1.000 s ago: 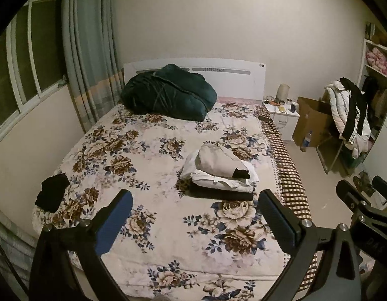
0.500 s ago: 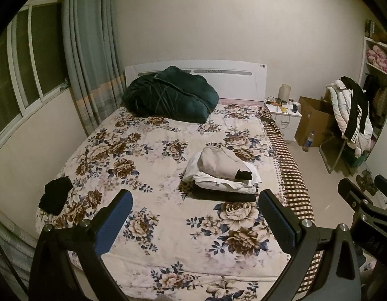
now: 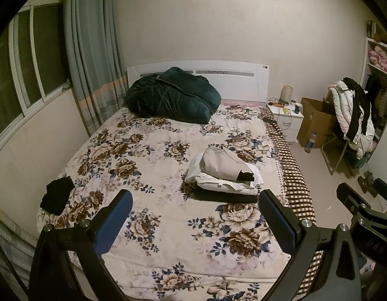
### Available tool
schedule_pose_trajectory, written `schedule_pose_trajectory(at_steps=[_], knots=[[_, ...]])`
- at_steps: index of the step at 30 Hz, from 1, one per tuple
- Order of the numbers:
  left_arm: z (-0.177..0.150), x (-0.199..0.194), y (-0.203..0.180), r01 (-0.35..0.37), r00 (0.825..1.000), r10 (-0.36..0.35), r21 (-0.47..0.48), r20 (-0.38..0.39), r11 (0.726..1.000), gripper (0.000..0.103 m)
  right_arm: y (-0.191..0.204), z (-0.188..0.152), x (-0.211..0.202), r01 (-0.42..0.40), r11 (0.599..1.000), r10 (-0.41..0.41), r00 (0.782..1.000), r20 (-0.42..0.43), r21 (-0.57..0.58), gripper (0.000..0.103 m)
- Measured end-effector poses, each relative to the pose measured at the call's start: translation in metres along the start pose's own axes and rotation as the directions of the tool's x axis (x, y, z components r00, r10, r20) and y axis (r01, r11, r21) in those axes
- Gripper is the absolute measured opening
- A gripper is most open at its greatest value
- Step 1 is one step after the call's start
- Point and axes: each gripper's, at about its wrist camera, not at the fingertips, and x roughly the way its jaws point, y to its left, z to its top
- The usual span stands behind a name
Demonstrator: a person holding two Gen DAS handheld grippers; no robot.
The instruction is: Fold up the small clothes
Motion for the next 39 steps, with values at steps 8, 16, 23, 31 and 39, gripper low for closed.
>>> schedule_pose_trajectory(at_steps=[8, 16, 23, 31, 39], knots=[[0.0001, 0.0000, -0.0005, -0.004, 1.000, 0.004, -0.001, -0.001, 1.000, 0.103, 0.0013, -0.0011, 0.0022, -0.004, 1.000, 0.004, 1.000, -0.004, 0.001, 0.103], [0.0000, 0.0001, -0.0016, -0.003, 1.000, 0.003, 0.000, 0.000, 1.000, 0.103, 0.0036, -0.0051, 0.0055, -0.006, 1.000, 0.006, 1.000, -0.010, 0.001, 0.103], [0.0003, 0.0009, -0.0021, 0.000, 1.000, 0.000, -0.001, -0.003, 1.000, 0.103, 0.0026, -0.0068, 0.0055, -0.006, 1.000, 0.006, 1.000, -0.011, 0.005, 0.103], [0.0000, 0.0009, -0.0013, -0.001, 1.000, 0.001, 0.000, 0.000, 1.000, 0.103, 0.0022, -0.0064, 0.0054, -0.008, 1.000, 0.008, 1.000, -0.012, 0.005, 0.103], [-0.0001, 0.0012, -0.0010, 0.000, 1.000, 0.000, 0.000, 0.000, 1.000, 0.103, 0.0010, -0.0051, 0.0055, -0.008, 1.000, 0.009, 1.000, -0.011, 0.006, 0.103]])
